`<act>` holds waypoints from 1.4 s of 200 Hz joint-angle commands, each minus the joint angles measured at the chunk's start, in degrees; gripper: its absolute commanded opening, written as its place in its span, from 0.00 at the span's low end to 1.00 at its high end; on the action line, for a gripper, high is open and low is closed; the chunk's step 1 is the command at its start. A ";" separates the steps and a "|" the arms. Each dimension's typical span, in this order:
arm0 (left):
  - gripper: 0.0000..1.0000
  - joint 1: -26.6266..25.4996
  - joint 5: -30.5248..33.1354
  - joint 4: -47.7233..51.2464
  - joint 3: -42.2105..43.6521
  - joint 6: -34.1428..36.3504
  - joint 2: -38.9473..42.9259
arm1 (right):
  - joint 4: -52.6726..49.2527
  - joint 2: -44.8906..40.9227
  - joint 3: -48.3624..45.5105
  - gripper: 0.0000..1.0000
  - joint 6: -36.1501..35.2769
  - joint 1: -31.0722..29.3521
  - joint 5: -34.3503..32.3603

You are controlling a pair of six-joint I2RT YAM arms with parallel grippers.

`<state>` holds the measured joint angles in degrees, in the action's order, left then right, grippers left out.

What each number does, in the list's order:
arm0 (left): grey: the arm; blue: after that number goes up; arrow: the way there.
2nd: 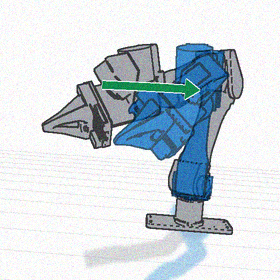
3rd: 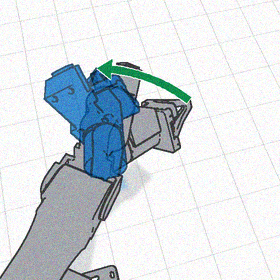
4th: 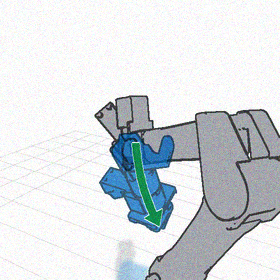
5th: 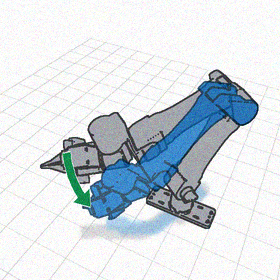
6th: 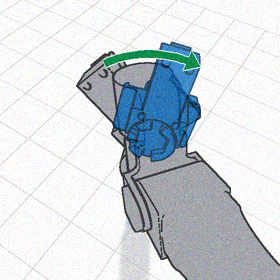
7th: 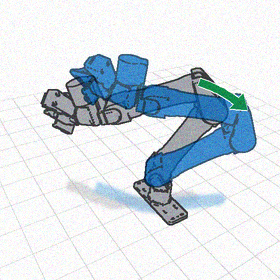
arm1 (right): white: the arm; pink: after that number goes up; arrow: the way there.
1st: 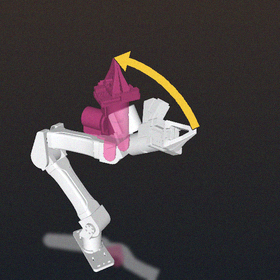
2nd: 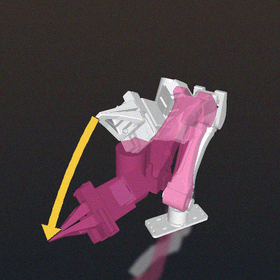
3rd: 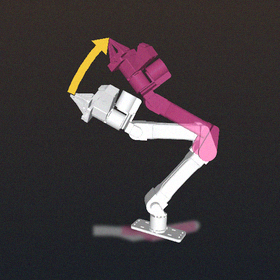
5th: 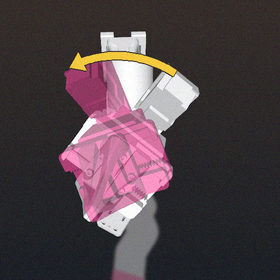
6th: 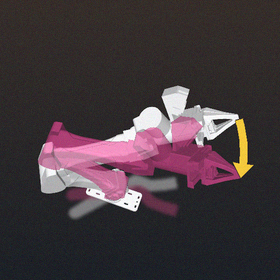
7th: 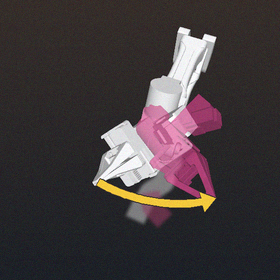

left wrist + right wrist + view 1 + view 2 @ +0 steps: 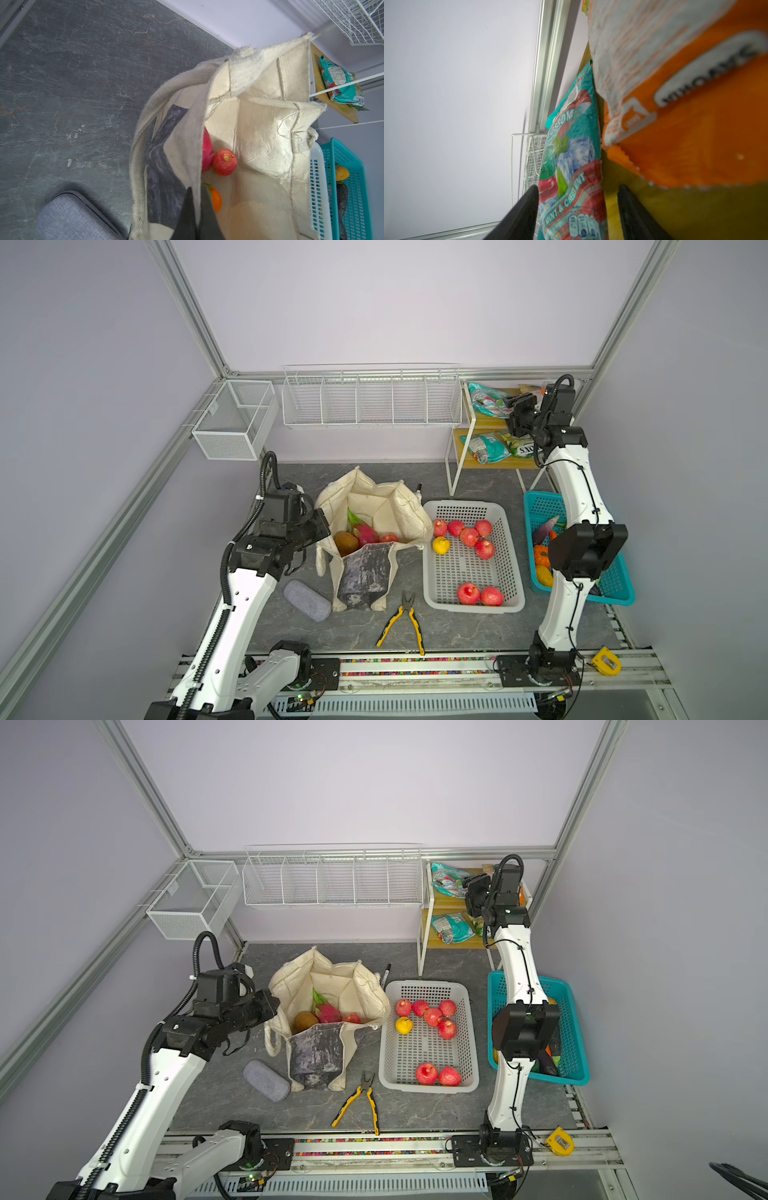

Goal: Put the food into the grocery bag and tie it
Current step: 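Move the right gripper toward the teal mint candy bag on the shelf, then close the right gripper on the top of the teal Fox's Mint Blossom bag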

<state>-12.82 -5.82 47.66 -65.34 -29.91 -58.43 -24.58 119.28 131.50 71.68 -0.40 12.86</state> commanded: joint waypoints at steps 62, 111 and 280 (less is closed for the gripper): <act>0.00 -0.28 0.64 -0.83 -1.50 0.11 -0.60 | 2.34 4.14 1.74 0.48 4.30 -0.74 -1.15; 0.00 -0.28 0.73 -0.57 -1.72 0.20 -0.87 | 2.62 5.11 2.18 0.34 4.69 -0.76 -1.44; 0.00 -0.28 -0.59 -2.22 -2.38 1.26 -3.88 | 10.18 4.05 7.00 0.07 10.04 0.01 2.08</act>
<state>-12.82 -5.93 46.35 -65.78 -29.63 -61.95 -20.60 123.02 135.48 77.91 -0.73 13.04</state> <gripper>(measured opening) 0.048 0.141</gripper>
